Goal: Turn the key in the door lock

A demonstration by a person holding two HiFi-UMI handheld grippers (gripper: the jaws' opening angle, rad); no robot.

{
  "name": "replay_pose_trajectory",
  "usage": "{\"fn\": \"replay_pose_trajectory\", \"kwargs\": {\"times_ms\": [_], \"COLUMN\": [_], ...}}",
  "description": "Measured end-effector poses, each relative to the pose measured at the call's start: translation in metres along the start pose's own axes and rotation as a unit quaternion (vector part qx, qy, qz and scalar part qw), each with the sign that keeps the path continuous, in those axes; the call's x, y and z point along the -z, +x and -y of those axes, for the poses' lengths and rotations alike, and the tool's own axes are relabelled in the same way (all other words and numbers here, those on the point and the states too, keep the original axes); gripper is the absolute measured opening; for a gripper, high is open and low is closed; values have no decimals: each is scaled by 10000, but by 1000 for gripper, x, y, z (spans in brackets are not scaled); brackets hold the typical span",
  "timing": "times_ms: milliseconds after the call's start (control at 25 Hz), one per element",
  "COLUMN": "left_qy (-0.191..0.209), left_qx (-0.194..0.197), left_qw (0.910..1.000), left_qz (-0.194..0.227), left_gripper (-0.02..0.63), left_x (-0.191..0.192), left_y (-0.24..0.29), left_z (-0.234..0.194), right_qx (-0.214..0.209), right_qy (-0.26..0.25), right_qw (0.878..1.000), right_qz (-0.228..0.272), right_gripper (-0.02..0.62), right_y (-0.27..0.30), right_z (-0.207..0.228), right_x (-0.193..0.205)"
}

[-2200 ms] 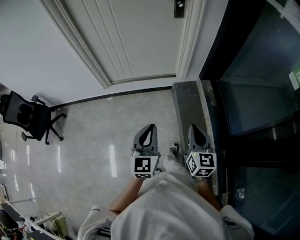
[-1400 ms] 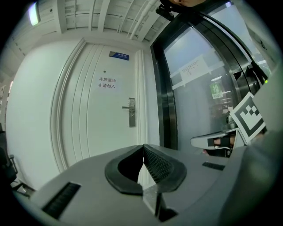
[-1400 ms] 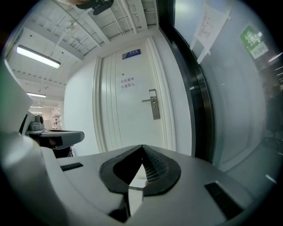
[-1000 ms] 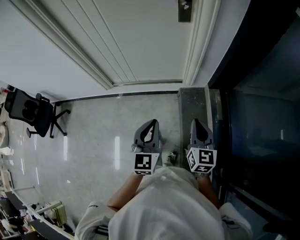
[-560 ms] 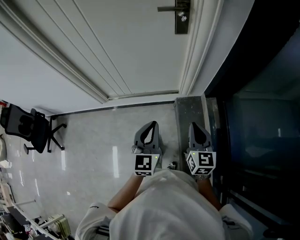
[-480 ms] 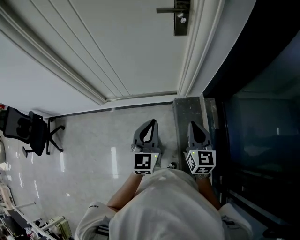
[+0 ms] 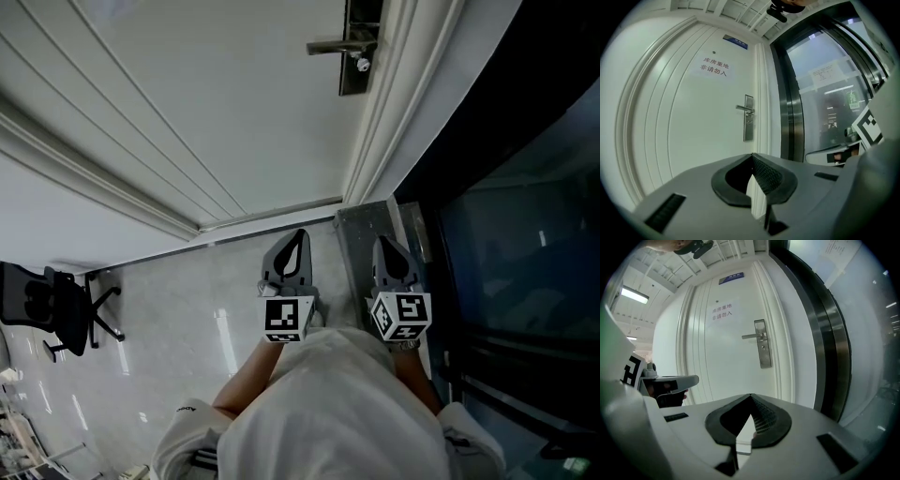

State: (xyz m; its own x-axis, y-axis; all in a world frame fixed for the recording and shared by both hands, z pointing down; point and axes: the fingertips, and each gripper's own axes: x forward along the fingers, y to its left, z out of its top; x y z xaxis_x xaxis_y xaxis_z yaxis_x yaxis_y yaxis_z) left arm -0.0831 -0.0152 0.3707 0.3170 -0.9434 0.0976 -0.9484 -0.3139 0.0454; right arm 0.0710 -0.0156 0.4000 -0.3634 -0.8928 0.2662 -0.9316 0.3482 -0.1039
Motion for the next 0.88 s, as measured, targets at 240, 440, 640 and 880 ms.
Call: {"fn": "replay_pose_trajectory", "kwargs": {"times_ms": [240,440,640,880], "left_qy": [12,162,394,313], "left_qx": [179,418,446,375], "left_qw": [9998,9990,9982,9988], "left_qz": [-51,12,48,-95], "left_gripper": [9,9,9,9], "left_x": [-2,-7,-10,-16], "left_y": [25,42,66,102], "left_z": [-32,-40,-46,-50], "right_qx": [83,311,384,114], "right_qy": [-625,-1844,-1647,-1379], "right_qw": [9979,9821,9856,9904], "right_qz": [135,215,69,-33], "right_gripper": [2,2,2,2], "right_y": [34,50,68,108], "right_z": [-23,-31,-13,17], "right_x": [-15,-32,-38,-56]}}
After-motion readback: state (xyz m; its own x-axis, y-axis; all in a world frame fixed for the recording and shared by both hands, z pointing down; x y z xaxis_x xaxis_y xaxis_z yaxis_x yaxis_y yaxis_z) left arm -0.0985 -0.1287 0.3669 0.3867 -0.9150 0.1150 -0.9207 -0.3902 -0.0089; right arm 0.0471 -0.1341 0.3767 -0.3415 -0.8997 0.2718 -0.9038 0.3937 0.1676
